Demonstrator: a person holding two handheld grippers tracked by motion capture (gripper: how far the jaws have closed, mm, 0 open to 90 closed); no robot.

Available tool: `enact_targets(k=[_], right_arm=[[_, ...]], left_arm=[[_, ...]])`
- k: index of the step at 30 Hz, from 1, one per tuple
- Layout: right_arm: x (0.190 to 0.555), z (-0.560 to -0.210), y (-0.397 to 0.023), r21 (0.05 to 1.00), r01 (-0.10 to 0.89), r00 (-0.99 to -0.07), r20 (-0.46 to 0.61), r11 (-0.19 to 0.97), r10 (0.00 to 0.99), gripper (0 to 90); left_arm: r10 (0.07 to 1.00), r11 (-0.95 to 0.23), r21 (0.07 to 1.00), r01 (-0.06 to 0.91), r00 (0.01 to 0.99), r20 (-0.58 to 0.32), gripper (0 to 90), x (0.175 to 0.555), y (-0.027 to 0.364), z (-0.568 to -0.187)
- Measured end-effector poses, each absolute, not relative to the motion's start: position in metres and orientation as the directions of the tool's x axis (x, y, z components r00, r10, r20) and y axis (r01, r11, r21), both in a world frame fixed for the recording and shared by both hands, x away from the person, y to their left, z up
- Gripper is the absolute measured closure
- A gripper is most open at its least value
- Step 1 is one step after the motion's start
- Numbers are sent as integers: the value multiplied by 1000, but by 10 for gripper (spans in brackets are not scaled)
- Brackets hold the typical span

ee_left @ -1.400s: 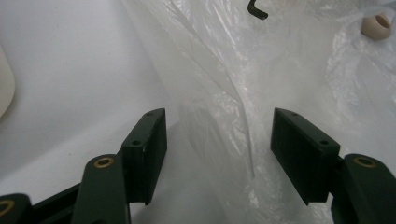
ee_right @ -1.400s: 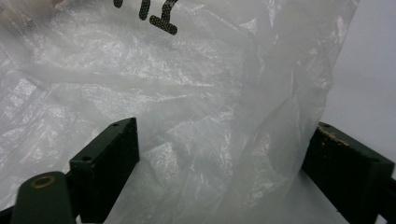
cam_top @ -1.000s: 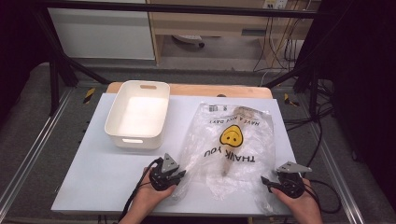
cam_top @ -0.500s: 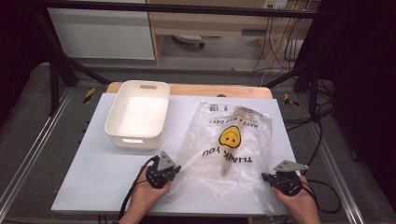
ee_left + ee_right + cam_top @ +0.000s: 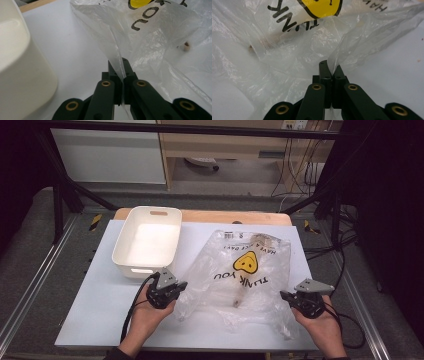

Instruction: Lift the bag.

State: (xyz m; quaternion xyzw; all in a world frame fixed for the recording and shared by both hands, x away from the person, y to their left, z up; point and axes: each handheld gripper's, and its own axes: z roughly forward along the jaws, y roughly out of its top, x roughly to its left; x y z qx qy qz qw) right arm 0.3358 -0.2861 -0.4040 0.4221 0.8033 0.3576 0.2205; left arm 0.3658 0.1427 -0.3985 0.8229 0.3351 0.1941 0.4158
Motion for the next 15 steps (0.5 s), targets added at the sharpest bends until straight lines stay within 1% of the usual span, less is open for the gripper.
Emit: enact_targets(k=[8, 15], right_arm=[[349, -373, -282, 770, 473, -556, -115, 427, 823, 900], [359, -356, -282, 778, 454, -552, -137, 434, 822, 900]], left_arm=[[717, -403, 821, 404, 697, 9, 900, 381, 150, -375], [708, -415, 819, 396, 706, 17, 900, 393, 152, -353]])
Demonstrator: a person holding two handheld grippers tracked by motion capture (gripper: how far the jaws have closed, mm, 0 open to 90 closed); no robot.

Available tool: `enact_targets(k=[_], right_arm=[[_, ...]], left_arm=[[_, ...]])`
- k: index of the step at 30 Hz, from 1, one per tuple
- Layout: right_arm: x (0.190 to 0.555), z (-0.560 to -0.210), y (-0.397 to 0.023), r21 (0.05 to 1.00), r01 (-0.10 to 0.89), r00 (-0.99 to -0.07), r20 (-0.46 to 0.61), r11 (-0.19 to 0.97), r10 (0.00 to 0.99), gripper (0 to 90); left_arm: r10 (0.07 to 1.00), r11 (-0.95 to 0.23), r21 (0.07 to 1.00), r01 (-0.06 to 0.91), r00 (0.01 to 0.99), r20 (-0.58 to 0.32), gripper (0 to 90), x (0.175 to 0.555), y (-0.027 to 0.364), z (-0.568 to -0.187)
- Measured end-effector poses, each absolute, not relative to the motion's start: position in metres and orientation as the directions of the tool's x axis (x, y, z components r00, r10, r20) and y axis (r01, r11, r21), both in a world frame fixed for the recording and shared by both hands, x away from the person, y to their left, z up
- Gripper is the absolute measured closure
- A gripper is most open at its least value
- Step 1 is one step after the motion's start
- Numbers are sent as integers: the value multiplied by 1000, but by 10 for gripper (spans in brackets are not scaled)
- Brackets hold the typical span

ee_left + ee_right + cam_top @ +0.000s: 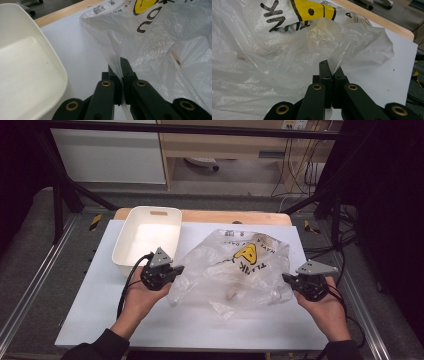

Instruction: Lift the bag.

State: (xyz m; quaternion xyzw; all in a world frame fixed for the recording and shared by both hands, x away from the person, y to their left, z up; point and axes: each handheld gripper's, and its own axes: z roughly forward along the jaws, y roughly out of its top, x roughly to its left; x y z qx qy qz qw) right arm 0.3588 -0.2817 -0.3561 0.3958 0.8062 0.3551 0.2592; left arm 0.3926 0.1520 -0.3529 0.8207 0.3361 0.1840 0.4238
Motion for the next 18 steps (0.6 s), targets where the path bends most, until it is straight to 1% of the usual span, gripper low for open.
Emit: enact_targets(k=[4, 6, 12, 18], right_arm=[[366, -349, -285, 790, 452, -551, -118, 414, 826, 900], [369, -346, -288, 807, 457, -556, -68, 373, 829, 900], [380, -333, -292, 815, 459, -552, -50, 354, 832, 900], [390, -321, -292, 811, 465, -554, -44, 353, 831, 900]], left_arm=[[704, -423, 816, 393, 710, 23, 900, 400, 152, -342], [701, -426, 815, 393, 713, 24, 900, 405, 152, -337], [702, -413, 819, 398, 713, 8, 900, 418, 154, -322], [708, -384, 823, 418, 706, -28, 900, 432, 157, -312]])
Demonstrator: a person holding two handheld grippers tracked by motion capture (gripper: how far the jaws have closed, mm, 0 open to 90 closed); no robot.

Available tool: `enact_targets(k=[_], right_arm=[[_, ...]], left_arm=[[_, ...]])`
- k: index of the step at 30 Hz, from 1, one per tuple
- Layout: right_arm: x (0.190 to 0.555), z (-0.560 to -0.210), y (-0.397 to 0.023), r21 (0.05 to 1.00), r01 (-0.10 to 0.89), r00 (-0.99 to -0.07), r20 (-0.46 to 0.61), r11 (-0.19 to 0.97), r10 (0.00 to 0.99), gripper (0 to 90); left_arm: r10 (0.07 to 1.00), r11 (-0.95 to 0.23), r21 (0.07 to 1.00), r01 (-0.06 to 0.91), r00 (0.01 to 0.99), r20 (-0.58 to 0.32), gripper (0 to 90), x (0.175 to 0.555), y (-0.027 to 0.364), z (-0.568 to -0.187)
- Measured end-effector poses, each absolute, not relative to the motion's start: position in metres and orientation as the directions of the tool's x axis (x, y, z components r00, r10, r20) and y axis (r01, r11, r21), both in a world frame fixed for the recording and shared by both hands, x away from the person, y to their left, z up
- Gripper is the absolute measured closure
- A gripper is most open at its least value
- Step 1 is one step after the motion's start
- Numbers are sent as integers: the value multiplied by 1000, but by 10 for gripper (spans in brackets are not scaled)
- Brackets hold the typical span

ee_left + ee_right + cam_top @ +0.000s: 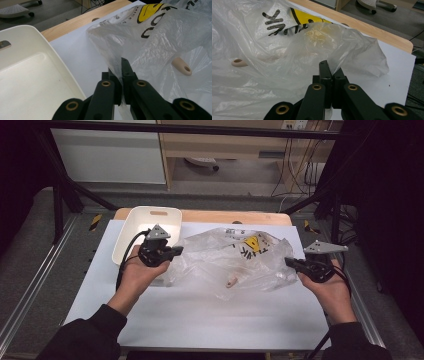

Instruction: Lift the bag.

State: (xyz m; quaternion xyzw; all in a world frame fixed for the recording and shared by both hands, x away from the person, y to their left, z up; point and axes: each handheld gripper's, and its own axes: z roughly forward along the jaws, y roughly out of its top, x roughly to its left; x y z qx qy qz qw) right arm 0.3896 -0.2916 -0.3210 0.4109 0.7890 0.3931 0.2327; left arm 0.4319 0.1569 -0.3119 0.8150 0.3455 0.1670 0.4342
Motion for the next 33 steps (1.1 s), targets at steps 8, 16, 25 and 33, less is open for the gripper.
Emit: enact_targets(k=[8, 16, 25, 33], right_arm=[[399, -308, -293, 823, 456, -554, -35, 338, 832, 900], [409, -296, -294, 827, 453, -542, -41, 333, 839, 900], [423, -280, -294, 835, 445, -535, -42, 324, 844, 900], [433, -268, -291, 845, 432, -534, -42, 316, 844, 900]], left_arm=[[721, -351, 835, 423, 692, -47, 900, 441, 161, -301], [726, -342, 839, 422, 686, -49, 900, 452, 160, -288], [744, -307, 842, 443, 663, -77, 900, 468, 164, -273], [762, -301, 847, 438, 645, -63, 900, 478, 166, -258]])
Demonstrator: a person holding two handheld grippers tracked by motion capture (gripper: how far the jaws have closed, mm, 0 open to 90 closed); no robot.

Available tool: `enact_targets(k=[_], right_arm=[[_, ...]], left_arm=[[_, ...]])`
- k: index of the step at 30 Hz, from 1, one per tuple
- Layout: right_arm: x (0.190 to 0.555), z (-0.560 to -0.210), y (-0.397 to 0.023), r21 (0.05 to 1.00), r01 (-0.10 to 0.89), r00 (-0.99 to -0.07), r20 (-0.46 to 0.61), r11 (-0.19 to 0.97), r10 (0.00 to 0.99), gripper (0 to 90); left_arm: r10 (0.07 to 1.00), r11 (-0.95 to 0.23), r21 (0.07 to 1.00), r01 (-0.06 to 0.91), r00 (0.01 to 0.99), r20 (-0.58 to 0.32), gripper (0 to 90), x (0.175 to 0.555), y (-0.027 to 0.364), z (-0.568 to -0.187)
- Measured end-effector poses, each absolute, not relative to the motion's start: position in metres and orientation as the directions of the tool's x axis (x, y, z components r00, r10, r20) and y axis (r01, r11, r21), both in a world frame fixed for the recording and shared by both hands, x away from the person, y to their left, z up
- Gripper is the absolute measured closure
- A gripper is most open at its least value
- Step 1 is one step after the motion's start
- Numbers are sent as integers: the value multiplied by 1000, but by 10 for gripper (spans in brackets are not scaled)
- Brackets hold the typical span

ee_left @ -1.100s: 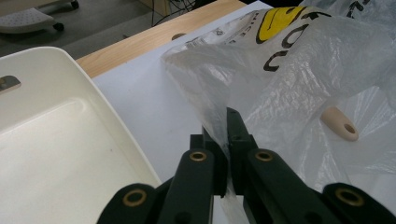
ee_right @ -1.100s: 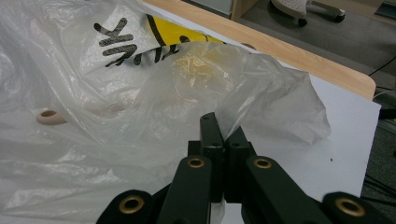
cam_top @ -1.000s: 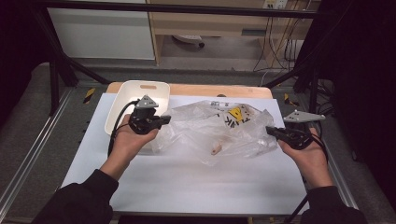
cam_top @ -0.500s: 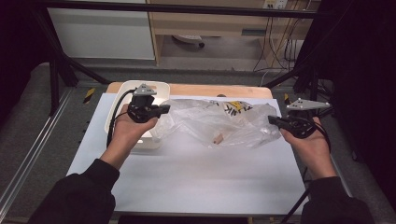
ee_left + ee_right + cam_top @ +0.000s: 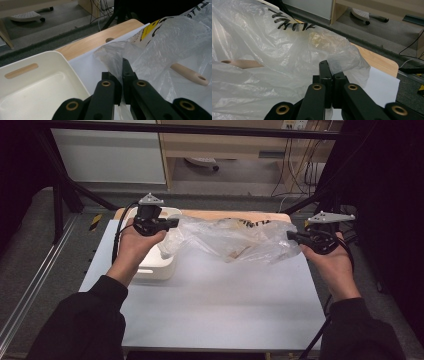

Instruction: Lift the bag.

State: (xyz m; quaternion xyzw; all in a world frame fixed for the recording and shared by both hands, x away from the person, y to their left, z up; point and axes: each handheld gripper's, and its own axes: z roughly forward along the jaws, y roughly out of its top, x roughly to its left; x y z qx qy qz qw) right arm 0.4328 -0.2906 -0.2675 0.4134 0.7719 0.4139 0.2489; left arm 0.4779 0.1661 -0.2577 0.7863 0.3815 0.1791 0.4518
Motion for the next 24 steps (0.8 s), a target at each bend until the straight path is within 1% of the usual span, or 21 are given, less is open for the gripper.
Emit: enact_targets(k=[5, 24], right_arm=[[438, -261, -289, 850, 427, -532, -40, 308, 846, 900], [466, -236, -282, 864, 414, -515, -36, 286, 856, 900]], left_arm=[[773, -306, 843, 442, 632, -51, 900, 486, 168, -250], [807, -238, 867, 438, 586, -74, 900, 505, 181, -233]])
